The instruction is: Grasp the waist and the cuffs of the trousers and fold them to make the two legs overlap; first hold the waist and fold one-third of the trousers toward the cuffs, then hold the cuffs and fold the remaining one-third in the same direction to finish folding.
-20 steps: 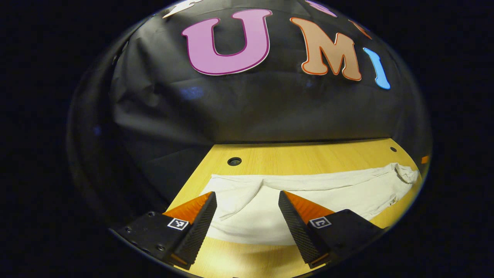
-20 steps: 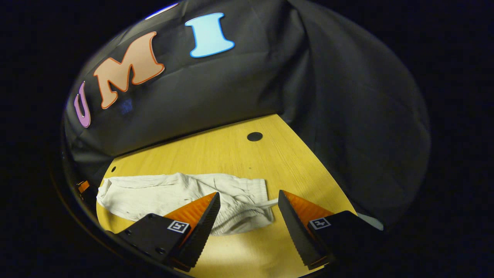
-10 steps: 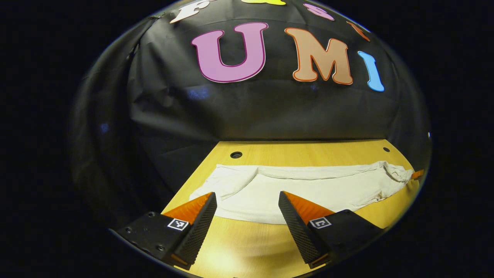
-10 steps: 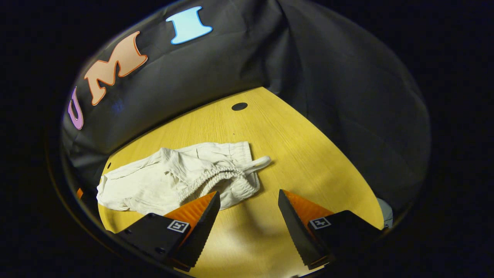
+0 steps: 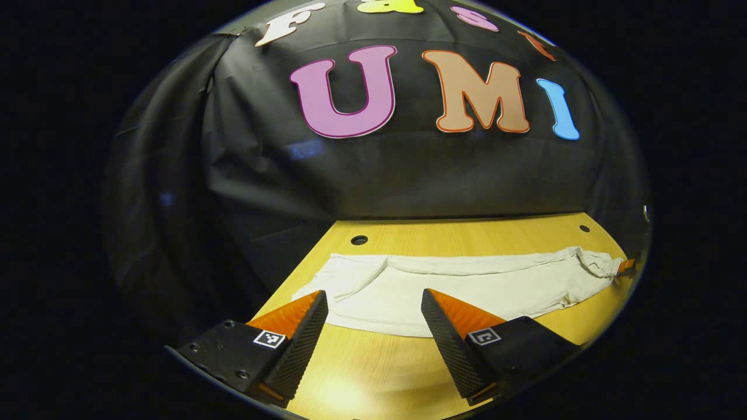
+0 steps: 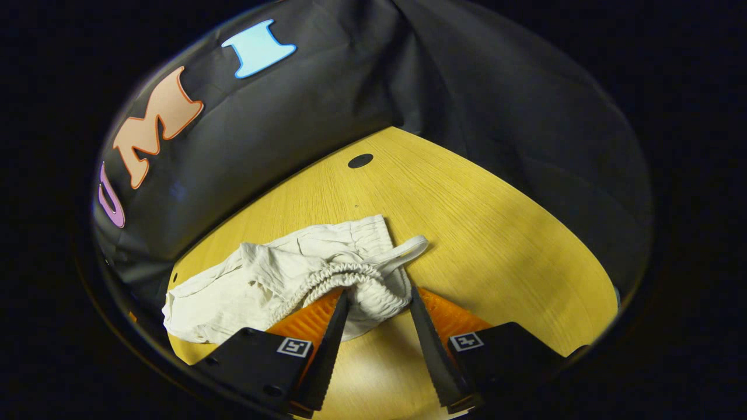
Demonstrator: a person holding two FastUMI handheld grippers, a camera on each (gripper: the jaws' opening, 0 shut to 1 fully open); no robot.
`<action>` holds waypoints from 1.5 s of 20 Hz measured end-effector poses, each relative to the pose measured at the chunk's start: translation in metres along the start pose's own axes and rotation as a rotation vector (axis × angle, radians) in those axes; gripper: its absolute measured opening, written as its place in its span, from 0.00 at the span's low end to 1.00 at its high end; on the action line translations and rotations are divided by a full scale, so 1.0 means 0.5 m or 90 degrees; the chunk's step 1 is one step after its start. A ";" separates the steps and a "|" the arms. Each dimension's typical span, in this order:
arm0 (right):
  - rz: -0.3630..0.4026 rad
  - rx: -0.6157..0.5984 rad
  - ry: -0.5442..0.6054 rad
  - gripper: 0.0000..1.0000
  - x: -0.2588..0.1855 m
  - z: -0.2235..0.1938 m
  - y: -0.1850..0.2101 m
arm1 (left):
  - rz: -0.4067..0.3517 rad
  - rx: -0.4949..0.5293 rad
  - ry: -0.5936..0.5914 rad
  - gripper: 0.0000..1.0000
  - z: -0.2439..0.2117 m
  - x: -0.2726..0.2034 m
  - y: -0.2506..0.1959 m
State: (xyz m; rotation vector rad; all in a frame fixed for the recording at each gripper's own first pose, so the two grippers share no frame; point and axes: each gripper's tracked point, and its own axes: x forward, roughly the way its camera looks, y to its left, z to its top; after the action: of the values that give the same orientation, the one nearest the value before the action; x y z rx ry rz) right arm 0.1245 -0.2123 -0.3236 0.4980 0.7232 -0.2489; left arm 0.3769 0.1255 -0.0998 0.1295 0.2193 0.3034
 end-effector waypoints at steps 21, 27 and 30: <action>0.129 -0.088 -0.194 0.13 -0.207 0.109 0.371 | -0.058 -0.091 0.023 0.97 -0.060 0.054 0.080; 0.222 -0.186 -0.226 0.12 -0.261 0.056 0.656 | -0.063 -0.121 0.040 0.99 -0.092 0.104 0.180; 0.270 -0.250 -0.199 0.12 -0.242 -0.020 0.787 | -0.057 -0.124 0.045 0.96 -0.103 0.137 0.229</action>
State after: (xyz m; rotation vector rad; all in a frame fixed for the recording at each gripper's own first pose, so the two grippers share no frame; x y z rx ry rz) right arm 0.1818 0.1351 -0.1106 0.2200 0.3346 0.2096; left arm 0.3962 0.2600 -0.1448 -0.0836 0.2632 0.2386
